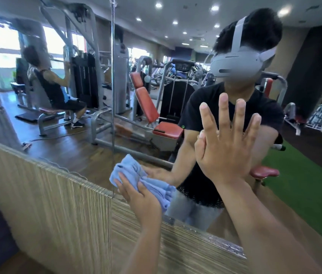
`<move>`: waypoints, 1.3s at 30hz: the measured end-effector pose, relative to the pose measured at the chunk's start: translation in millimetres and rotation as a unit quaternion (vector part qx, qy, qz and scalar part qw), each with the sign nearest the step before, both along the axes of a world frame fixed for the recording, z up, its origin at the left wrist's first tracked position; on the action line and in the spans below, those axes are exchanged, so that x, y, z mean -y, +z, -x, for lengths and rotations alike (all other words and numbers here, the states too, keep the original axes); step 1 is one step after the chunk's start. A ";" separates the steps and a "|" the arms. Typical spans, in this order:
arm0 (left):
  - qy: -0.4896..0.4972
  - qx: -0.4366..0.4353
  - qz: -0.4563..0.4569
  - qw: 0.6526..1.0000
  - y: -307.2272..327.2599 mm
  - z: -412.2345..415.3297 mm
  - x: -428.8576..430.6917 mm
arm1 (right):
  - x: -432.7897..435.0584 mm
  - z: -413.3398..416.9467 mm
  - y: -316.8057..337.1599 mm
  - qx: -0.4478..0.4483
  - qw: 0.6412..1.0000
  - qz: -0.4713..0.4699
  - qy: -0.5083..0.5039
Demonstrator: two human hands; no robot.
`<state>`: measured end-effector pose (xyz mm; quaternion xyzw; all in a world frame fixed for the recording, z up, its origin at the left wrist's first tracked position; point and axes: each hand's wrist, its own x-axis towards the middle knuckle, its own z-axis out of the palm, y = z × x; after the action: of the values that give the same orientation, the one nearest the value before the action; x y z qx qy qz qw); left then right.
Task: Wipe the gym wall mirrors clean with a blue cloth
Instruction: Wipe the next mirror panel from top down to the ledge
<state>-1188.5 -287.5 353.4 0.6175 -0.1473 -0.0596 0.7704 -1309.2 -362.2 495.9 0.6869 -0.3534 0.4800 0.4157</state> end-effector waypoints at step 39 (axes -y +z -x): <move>0.058 -0.117 0.046 0.990 -40.0 -79.7 18.6 | -0.3 -1.6 -1.2 0.005 1.000 0.008 -0.015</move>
<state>-1108.8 -306.1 313.4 0.5779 -0.0226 -0.0804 0.8118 -1307.6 -361.8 494.7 0.6760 -0.3621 0.4797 0.4264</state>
